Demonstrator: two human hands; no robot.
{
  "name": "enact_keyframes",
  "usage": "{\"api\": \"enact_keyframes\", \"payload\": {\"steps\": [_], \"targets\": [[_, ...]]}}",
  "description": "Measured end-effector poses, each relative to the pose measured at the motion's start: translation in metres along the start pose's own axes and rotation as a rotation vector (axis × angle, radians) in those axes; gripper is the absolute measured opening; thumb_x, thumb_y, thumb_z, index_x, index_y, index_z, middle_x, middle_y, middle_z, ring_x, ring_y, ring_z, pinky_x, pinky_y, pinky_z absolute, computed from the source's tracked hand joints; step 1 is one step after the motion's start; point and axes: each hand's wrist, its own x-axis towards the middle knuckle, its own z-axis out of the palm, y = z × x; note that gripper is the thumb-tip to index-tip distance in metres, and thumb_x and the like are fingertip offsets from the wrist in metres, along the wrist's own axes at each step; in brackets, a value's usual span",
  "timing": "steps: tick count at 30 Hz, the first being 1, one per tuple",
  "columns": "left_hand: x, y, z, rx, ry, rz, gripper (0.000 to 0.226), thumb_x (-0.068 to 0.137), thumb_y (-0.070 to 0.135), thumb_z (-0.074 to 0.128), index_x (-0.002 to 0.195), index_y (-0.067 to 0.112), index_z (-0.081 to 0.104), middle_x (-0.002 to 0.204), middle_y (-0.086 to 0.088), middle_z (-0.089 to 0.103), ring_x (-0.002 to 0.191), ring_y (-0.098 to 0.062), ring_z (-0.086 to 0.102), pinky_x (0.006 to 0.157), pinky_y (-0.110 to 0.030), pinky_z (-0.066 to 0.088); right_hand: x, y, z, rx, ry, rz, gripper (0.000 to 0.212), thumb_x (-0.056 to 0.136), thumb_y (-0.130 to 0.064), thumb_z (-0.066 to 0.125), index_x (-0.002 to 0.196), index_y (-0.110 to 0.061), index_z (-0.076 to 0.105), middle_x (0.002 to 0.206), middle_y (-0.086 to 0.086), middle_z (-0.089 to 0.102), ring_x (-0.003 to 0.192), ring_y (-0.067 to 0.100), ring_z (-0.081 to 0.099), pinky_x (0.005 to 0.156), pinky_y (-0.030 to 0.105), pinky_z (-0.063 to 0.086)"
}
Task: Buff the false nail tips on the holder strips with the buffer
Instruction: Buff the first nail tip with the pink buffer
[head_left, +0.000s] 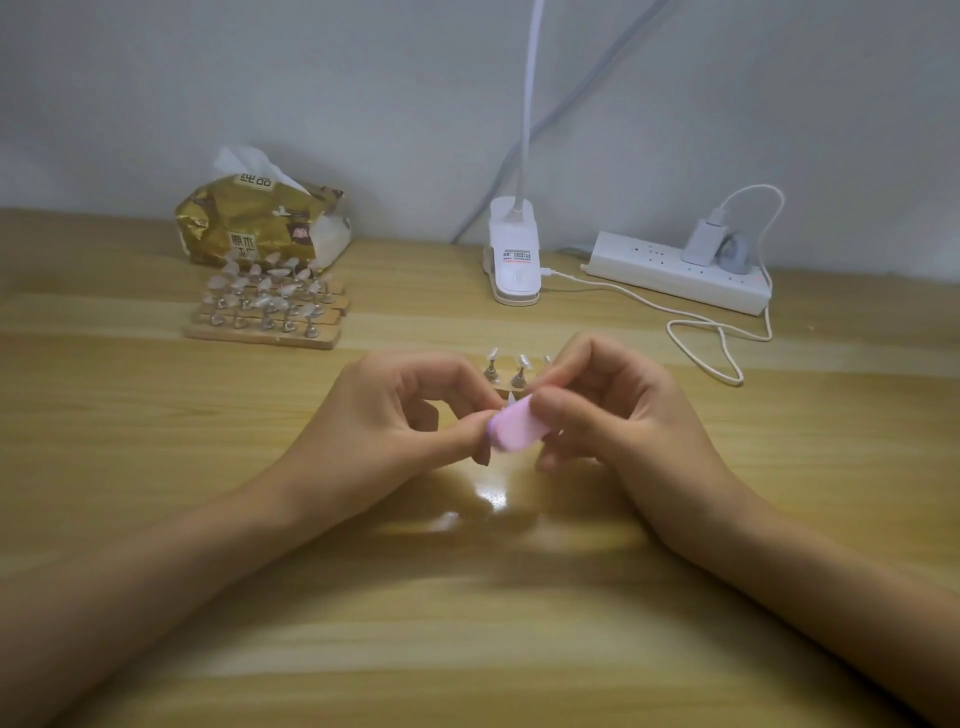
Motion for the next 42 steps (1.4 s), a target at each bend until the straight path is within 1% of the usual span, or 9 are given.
{"api": "enact_keyframes", "payload": {"steps": [6,16,20,24,28,32,35,40,42], "targets": [[-0.001,0.001,-0.001,0.005,-0.018,0.009,0.016,0.077,0.038,0.072,0.079,0.022,0.072,0.066,0.0,0.07,0.043,-0.006,0.032,0.042,-0.015,0.025,-0.001,0.0,-0.002,-0.047,-0.018,-0.046,0.021,0.082,-0.014,0.08,0.077,-0.009,0.06,0.078,0.003,0.07,0.07,0.014,0.065,0.055,0.022,0.054],[-0.001,0.002,0.001,-0.008,-0.029,0.004,0.014,0.079,0.041,0.069,0.078,0.027,0.072,0.067,0.0,0.071,0.044,-0.012,0.029,0.042,-0.018,0.025,0.004,-0.003,-0.01,0.113,0.137,0.003,0.016,0.072,-0.028,0.077,0.068,-0.027,0.062,0.074,0.001,0.066,0.062,0.008,0.057,0.054,0.02,0.053],[-0.001,0.002,0.0,0.002,-0.034,0.003,0.015,0.078,0.039,0.069,0.08,0.024,0.072,0.067,0.0,0.071,0.044,-0.013,0.031,0.042,-0.018,0.024,0.001,0.0,-0.002,0.095,-0.028,0.022,0.02,0.08,-0.014,0.079,0.071,-0.026,0.065,0.077,0.0,0.068,0.065,0.012,0.061,0.054,0.02,0.053],[0.0,0.001,0.0,0.008,-0.015,-0.012,0.013,0.08,0.037,0.072,0.079,0.023,0.072,0.067,0.001,0.071,0.044,-0.013,0.031,0.043,-0.016,0.025,0.003,-0.003,-0.005,0.097,0.092,0.048,0.019,0.073,-0.022,0.082,0.068,-0.026,0.064,0.077,0.005,0.066,0.062,0.009,0.056,0.053,0.019,0.053],[0.0,0.001,0.0,0.004,-0.03,-0.006,0.014,0.077,0.037,0.071,0.078,0.023,0.072,0.066,0.001,0.07,0.043,-0.01,0.033,0.043,-0.014,0.027,0.001,0.001,0.0,0.085,-0.026,0.029,0.018,0.081,-0.015,0.081,0.074,-0.021,0.065,0.077,0.004,0.067,0.065,0.012,0.06,0.054,0.021,0.053],[0.0,0.001,0.0,-0.01,-0.023,-0.017,0.014,0.078,0.037,0.073,0.078,0.022,0.072,0.065,0.0,0.07,0.044,-0.011,0.031,0.043,-0.014,0.026,0.003,-0.002,-0.004,0.089,0.115,0.036,0.017,0.074,-0.022,0.077,0.072,-0.02,0.06,0.077,0.007,0.067,0.07,0.017,0.06,0.053,0.02,0.052],[0.0,0.002,0.0,-0.015,-0.028,-0.02,0.012,0.076,0.035,0.075,0.077,0.024,0.072,0.065,-0.001,0.07,0.046,-0.012,0.037,0.043,-0.018,0.027,0.0,0.0,0.002,0.088,-0.012,0.011,0.016,0.08,-0.014,0.075,0.075,-0.018,0.061,0.075,0.001,0.068,0.063,0.011,0.06,0.052,0.02,0.053],[0.0,0.002,0.001,-0.012,-0.017,-0.034,0.011,0.079,0.034,0.075,0.078,0.023,0.072,0.064,0.0,0.07,0.045,-0.012,0.032,0.042,-0.016,0.025,0.002,-0.002,-0.004,0.075,0.102,0.027,0.023,0.075,-0.019,0.083,0.069,-0.023,0.062,0.079,0.011,0.066,0.067,0.017,0.058,0.052,0.019,0.051],[0.0,0.002,0.001,-0.013,-0.023,-0.029,0.016,0.076,0.039,0.073,0.078,0.023,0.072,0.065,-0.001,0.07,0.046,-0.014,0.036,0.044,-0.019,0.027,0.0,0.001,0.0,0.089,-0.021,0.013,0.021,0.08,-0.015,0.08,0.071,-0.024,0.064,0.077,0.004,0.067,0.065,0.017,0.059,0.051,0.019,0.051]]}}
